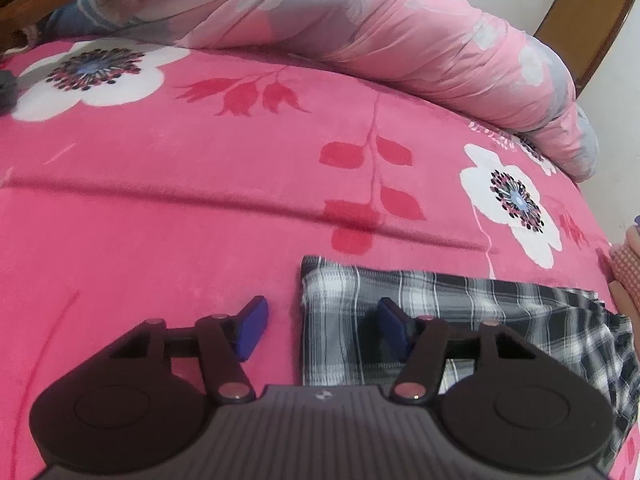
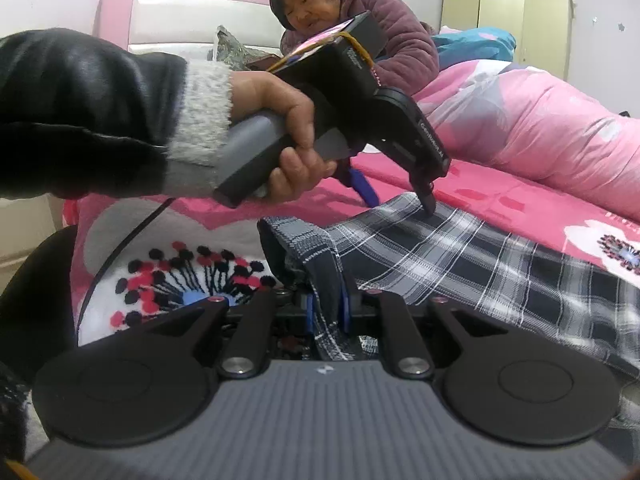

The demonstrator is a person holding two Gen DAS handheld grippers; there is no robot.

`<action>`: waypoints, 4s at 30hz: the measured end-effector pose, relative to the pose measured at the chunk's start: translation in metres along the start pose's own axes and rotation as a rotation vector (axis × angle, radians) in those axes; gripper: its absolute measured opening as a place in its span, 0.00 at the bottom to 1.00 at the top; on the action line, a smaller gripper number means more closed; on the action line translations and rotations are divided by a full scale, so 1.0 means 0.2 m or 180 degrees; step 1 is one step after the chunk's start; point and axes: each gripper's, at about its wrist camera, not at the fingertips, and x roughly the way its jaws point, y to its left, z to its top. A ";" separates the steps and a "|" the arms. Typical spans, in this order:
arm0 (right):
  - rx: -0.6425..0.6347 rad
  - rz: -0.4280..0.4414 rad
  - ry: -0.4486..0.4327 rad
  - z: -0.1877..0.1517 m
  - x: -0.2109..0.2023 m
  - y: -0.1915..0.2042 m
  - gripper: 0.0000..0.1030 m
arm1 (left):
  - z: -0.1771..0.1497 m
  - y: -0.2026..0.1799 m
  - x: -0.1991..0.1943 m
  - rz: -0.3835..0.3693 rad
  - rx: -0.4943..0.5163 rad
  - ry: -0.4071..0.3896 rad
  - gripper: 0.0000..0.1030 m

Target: Fold clothes

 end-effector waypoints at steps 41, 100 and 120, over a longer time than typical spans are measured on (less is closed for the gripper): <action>0.0755 -0.0438 -0.0840 -0.02 -0.51 -0.29 0.07 | 0.13 -0.91 -0.26 0.0416 0.0642 -0.0610 0.08; 0.3295 -0.1142 -0.1616 -0.83 -1.19 -1.14 0.33 | -0.66 -1.34 -0.34 -0.0307 0.1470 0.0075 0.69; 0.2670 -0.1635 -0.0565 -0.59 -1.18 -1.23 0.10 | -0.73 -1.12 -0.18 -0.1190 0.1125 0.0210 0.78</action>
